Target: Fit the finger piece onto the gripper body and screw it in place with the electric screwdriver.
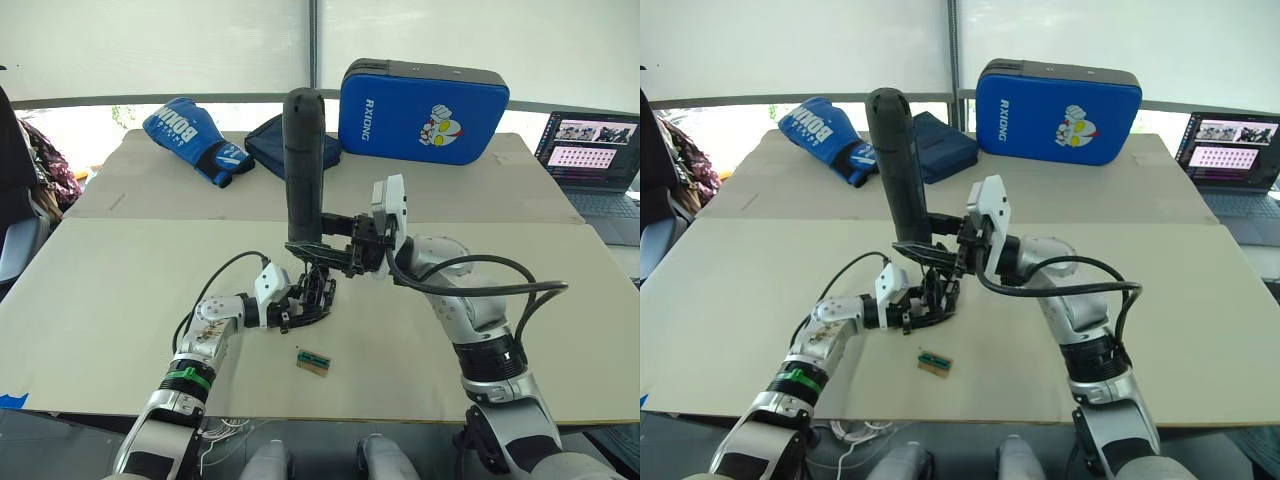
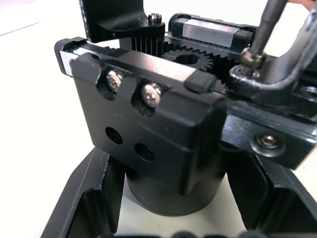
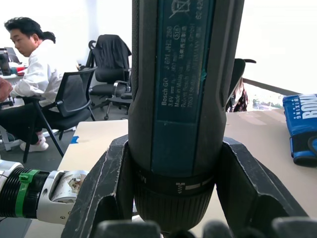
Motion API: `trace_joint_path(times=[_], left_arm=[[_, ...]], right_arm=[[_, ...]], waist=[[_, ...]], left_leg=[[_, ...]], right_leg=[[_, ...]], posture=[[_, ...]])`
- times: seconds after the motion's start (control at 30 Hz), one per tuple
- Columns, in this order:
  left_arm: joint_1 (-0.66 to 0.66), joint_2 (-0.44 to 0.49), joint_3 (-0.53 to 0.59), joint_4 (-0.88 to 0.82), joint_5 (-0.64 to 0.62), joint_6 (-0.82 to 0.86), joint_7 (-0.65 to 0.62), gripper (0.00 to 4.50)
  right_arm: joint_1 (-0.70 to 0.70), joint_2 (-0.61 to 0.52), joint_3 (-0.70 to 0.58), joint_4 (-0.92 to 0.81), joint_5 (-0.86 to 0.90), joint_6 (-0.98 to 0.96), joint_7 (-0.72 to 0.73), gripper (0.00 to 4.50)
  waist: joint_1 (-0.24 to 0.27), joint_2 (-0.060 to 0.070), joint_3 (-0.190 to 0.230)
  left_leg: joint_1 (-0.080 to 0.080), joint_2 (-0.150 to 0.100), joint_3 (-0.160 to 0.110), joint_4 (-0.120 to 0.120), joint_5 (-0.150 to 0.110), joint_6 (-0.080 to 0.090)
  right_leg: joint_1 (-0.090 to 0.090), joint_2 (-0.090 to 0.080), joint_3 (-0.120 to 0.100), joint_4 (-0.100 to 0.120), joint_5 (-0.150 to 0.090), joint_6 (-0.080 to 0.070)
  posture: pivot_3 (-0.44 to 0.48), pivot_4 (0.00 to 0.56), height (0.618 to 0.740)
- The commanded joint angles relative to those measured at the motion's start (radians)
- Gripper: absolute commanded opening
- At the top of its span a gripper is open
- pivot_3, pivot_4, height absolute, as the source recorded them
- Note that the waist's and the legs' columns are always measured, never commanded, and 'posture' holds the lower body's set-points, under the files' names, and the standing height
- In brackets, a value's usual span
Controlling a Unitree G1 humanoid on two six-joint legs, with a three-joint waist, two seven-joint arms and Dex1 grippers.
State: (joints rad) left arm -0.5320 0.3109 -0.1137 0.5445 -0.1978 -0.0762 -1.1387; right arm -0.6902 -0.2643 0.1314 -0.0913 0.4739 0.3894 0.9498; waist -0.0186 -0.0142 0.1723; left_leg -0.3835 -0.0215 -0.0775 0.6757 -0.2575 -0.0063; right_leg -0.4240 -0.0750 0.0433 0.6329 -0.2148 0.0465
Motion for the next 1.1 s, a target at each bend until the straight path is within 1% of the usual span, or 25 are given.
trace_joint_path(times=[0.03, 0.53, 1.1], left_arm=[[0.013, -0.01, -0.016, -0.033, 0.002, 0.01, 0.002, 2.4], [0.021, -0.012, -0.011, -0.036, -0.002, 0.002, 0.019, 2.4], [0.02, -0.011, -0.008, -0.029, 0.0, -0.005, 0.026, 2.4]], right_arm=[[-0.004, -0.004, 0.022, -0.014, -0.015, -0.003, -0.002, 1.92], [0.032, -0.025, 0.08, 0.03, -0.061, 0.061, -0.034, 1.92], [0.072, -0.042, 0.104, 0.039, -0.07, 0.059, -0.036, 1.92]], waist=[[0.0, 0.0, 0.0], [-0.001, 0.0, -0.002], [-0.001, -0.001, -0.007]], left_leg=[[0.0, 0.0, 0.0, 0.0, 0.0, 0.0], [0.003, 0.0, 0.0, 0.0, 0.0, 0.0], [0.004, 0.0, 0.0, 0.0, 0.0, 0.0]], right_leg=[[0.0, 0.0, 0.0, 0.0, 0.0, 0.0], [0.002, 0.0, 0.0, 0.0, 0.0, 0.0], [0.004, 0.0, 0.0, 0.0, 0.0, 0.0]], posture=[[0.0, 0.15, 0.74], [0.0, 0.15, 0.74], [0.0, 0.15, 0.74]])
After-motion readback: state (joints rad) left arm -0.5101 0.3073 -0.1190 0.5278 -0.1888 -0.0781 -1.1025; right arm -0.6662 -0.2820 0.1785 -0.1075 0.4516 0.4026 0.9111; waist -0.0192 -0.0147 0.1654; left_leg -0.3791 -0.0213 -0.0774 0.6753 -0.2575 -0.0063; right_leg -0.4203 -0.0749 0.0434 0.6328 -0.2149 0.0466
